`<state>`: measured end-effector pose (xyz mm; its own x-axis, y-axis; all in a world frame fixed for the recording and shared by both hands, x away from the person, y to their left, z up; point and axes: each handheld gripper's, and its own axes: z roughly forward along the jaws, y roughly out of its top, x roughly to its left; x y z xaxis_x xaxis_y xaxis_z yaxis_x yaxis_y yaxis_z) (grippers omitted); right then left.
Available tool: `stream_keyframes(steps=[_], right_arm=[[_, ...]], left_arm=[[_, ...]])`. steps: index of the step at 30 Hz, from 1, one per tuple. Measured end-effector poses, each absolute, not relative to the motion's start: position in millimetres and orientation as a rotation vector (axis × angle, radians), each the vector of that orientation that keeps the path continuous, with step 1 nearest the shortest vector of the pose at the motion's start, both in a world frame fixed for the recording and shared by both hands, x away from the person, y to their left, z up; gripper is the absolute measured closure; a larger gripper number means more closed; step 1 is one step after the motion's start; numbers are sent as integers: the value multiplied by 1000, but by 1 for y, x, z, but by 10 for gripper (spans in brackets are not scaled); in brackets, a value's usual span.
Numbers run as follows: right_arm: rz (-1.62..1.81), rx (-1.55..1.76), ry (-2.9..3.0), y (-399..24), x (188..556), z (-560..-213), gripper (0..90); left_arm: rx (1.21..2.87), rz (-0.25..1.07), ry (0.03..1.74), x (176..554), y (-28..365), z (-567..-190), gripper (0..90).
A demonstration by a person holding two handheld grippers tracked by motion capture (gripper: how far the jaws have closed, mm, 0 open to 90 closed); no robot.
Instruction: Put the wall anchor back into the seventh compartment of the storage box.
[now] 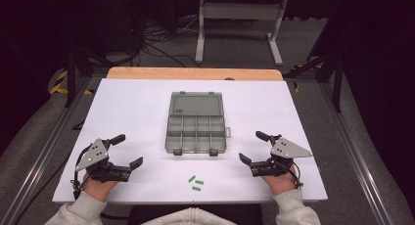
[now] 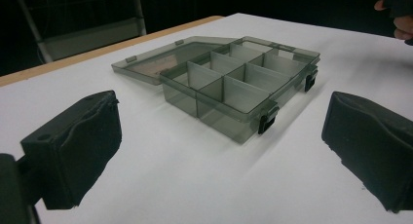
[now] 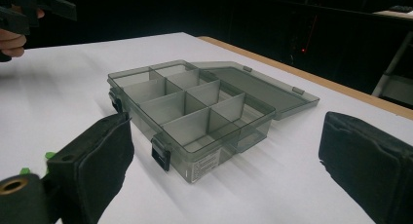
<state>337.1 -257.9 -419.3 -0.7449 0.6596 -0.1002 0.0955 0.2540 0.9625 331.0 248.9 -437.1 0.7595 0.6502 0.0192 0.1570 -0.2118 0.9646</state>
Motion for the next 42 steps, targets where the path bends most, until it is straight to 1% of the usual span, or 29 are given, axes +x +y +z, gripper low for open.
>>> stream_keyframes(steps=[7, 9, 12, 18, 22, 26, 29, 33, 36, 42], right_arm=[[1514, 694, 2037, -258, 339, -420, 45], [1530, 690, 2027, -259, 340, -419, 38], [1544, 698, 2023, -261, 341, -418, 39], [1558, 683, 2013, -262, 340, -414, 40], [1567, 672, 1999, -263, 340, -413, 40], [1555, 675, 2009, -261, 339, -410, 41], [1554, 660, 2011, -259, 338, -408, 43], [1559, 638, 2010, -253, 337, -404, 43], [1563, 627, 2012, -250, 336, -402, 43], [1578, 605, 2037, -235, 336, -397, 42]], left_arm=[[1738, 522, 620, 330, 249, -435, 13], [1727, 494, 624, 330, 250, -436, 12], [1693, 497, 589, 330, 250, -435, 2], [1700, 494, 579, 330, 248, -434, 4], [1681, 476, 576, 329, 248, -430, 4], [1671, 486, 554, 328, 248, -429, 5], [1676, 478, 556, 327, 247, -429, 6], [1694, 514, 543, 323, 245, -426, 41], [1706, 525, 557, 322, 244, -425, 18], [1712, 505, 585, 324, 247, -425, 20]])
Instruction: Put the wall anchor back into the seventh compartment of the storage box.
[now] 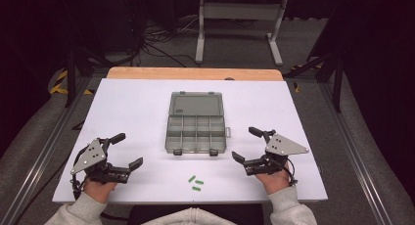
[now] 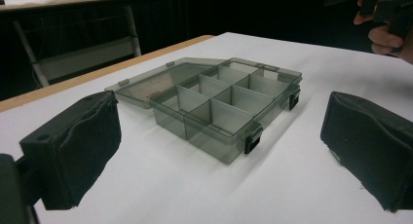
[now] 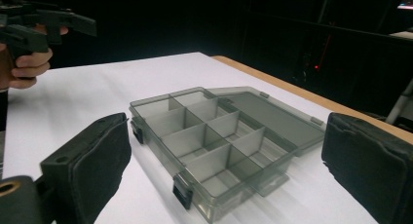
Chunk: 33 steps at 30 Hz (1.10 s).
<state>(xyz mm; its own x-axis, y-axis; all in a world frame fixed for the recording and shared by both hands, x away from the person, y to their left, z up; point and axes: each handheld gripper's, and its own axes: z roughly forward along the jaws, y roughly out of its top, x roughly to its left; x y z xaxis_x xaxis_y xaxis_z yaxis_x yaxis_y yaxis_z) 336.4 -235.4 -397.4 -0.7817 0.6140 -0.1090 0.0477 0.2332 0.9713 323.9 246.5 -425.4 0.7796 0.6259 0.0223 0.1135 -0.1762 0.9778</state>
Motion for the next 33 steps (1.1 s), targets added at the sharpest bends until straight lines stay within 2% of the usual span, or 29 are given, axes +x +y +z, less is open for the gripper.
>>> stream_keyframes(steps=[11, 26, 33], right_arm=[[1597, 537, 2116, -206, 340, -395, 65], [1494, 517, 2382, -182, 346, -376, 239], [1376, 533, 2500, -170, 351, -356, 249]], left_arm=[[1729, 477, 594, 325, 247, -424, 28], [1718, 499, 571, 323, 246, -424, 28], [1717, 501, 558, 321, 246, -423, 28]])
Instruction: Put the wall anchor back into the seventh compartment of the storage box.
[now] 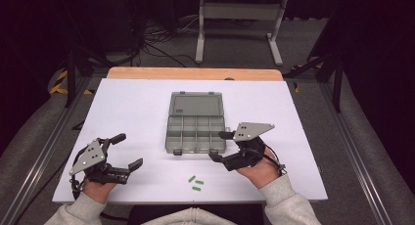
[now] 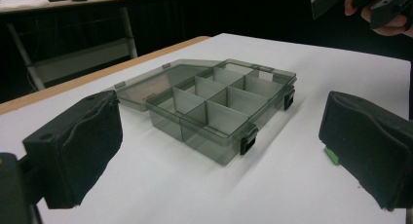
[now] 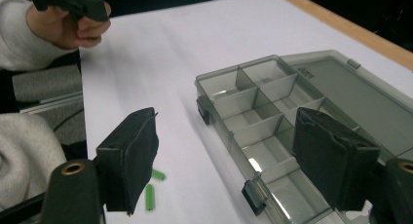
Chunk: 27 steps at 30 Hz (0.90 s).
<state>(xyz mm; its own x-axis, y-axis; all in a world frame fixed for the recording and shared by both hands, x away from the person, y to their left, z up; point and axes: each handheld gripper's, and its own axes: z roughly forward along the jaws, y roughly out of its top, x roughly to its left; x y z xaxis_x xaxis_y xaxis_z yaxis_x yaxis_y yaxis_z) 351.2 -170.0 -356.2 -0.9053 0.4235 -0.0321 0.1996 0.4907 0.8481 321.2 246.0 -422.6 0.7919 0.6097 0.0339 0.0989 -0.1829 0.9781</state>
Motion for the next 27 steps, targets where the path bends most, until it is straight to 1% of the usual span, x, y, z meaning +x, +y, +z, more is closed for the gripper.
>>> stream_keyframes(steps=[17, 27], right_arm=[[987, 495, 2747, -139, 366, -346, 254], [747, 494, 2881, -124, 374, -352, 271]], left_arm=[[1721, 499, 557, 322, 247, -422, 30], [1723, 499, 562, 322, 247, -423, 29]])
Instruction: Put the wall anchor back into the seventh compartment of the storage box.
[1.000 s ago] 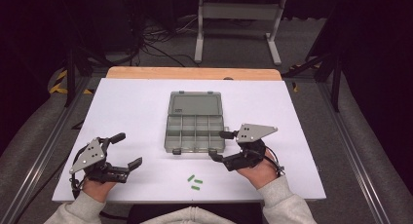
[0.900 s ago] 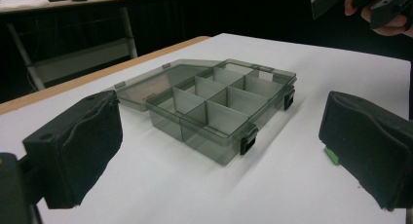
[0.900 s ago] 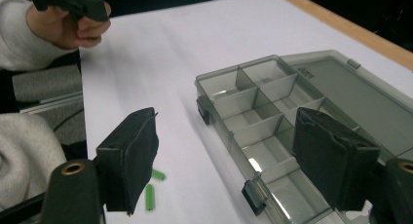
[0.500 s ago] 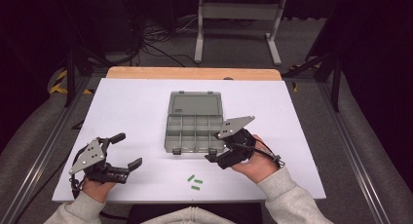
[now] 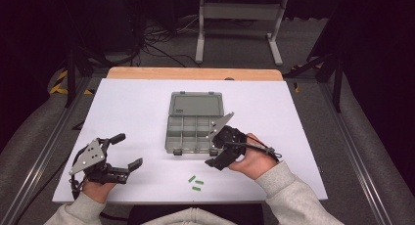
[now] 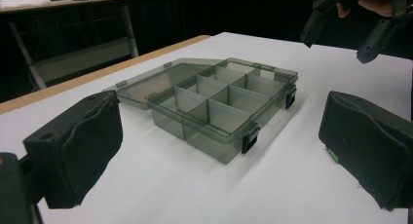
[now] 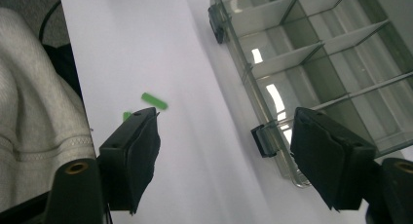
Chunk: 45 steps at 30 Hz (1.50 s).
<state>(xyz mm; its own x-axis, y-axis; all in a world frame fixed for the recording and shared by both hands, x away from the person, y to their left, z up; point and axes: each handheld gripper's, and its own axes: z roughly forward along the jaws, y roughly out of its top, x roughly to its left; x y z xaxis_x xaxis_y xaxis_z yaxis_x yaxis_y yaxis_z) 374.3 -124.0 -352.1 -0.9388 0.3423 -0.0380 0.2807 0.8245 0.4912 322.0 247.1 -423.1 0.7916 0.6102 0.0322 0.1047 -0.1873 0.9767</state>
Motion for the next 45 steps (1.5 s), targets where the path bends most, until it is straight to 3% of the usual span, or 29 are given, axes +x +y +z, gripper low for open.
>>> stream_keyframes(steps=[11, 30, 45], right_arm=[[705, 459, 2936, -112, 375, -359, 304], [647, 400, 3070, -87, 365, -399, 378], [537, 341, 3116, -79, 356, -419, 516]], left_arm=[[1721, 502, 569, 323, 248, -423, 29], [1715, 505, 575, 323, 248, -424, 29], [1713, 510, 580, 324, 249, -424, 24]])
